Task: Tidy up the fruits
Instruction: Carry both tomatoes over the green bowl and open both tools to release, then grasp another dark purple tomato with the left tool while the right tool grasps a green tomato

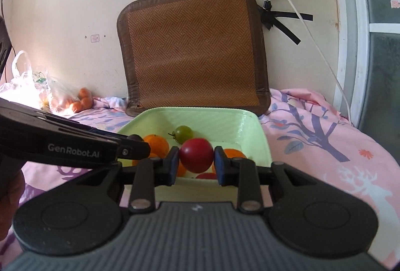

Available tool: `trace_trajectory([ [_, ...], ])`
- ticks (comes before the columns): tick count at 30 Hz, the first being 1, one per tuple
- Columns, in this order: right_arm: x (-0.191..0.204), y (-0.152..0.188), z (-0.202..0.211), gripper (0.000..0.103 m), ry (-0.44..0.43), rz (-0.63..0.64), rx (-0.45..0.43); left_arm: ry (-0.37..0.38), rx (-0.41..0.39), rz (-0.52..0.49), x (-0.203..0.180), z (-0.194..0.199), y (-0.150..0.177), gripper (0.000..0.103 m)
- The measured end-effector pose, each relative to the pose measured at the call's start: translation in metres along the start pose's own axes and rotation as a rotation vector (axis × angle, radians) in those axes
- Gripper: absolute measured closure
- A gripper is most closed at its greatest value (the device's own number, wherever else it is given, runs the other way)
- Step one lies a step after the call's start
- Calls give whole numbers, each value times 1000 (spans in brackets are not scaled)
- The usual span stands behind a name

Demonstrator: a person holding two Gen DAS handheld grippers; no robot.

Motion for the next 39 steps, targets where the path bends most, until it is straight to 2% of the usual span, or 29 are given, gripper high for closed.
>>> trace_trajectory([
  [2,0,0,1,69,6,1,-6,14,-9,11,2,5,-1,70],
  [3,-1,-1,2,68,8,-3,-9,24,-22,17,3,10,-2,63],
  [4,-2,-2,3,68,10,-8,-14,27,-42,23,5,17,-3,60],
  [8,-3,-8,9,68,25,-25,-37,7,-114,84,30,47,-6,60],
  [11,2,-14,16,68,19,-42,-60,-71,-149,174,71,68,-2,60],
  [14,14,-21,23,68,-14,-31,-88,-151,-139,273,117,77,6,62],
  [16,29,-26,24,69,-55,-2,-95,-149,-125,331,140,80,11,63],
  [19,55,-30,19,69,-128,58,-79,-136,-112,347,155,77,12,63],
  [22,84,-29,7,69,-186,136,-39,-81,-71,338,155,63,15,62],
  [27,116,-32,-26,70,-249,308,57,-78,-21,246,141,41,26,60],
  [29,113,-43,-40,70,-288,290,116,-86,-13,226,138,35,28,60],
  [31,99,-57,-52,70,-313,211,165,-107,-5,204,135,29,28,61],
  [32,93,-65,-58,69,-312,180,181,-114,4,196,134,26,29,63],
  [34,85,-74,-67,69,-340,137,220,-109,24,201,134,21,30,75],
  [35,84,-78,-70,68,-353,128,231,-103,20,206,135,23,30,75],
  [39,104,-77,-82,68,-418,228,303,-105,2,201,134,41,35,75],
])
Point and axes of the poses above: each gripper's, at about its wrist camera, not at the fingertips, and z roughly against the way its jaws point, x to its left, y to its underside, the point moved 3 cm from there along -z, roughly the way its jaws point, and after that the axes turned 5 degrees about z, right-handed, at the moved point
